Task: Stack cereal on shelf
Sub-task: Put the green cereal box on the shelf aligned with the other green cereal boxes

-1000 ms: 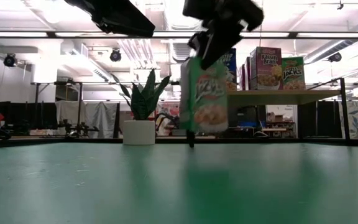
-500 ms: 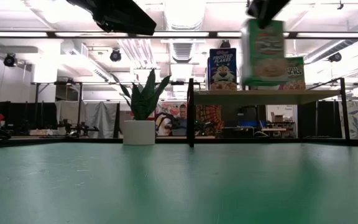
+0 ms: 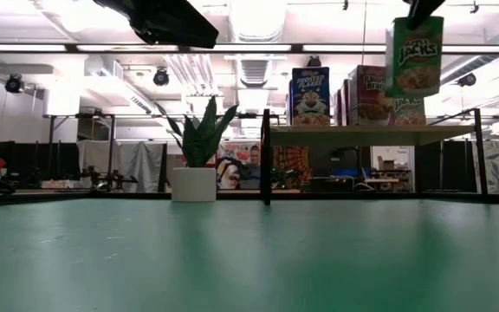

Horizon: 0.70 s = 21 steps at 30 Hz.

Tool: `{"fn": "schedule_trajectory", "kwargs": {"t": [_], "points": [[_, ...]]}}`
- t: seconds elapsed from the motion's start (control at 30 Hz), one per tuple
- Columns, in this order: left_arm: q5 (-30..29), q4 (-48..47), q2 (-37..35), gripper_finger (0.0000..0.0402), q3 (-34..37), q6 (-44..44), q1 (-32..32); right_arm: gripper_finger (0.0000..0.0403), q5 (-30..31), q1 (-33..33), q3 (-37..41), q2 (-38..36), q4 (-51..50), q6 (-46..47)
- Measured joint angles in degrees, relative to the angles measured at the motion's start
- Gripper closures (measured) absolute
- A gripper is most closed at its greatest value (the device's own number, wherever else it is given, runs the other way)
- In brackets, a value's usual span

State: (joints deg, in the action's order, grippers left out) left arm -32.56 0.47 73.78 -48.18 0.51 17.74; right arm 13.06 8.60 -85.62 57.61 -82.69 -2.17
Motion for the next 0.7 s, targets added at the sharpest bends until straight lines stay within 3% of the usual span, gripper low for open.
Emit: {"fn": "schedule_trajectory", "kwargs": {"t": [0.27,0.7], "points": [[0.0,0.0,0.0,0.0198,0.0,0.0,0.0,0.023,1.3,7.6,1.1,-2.9,-4.2,-1.9],[0.0,0.0,0.0,0.0198,0.0,0.0,0.0,0.023,3.5,17.3,2.3,-2.1,-1.2,-12.4]]}}
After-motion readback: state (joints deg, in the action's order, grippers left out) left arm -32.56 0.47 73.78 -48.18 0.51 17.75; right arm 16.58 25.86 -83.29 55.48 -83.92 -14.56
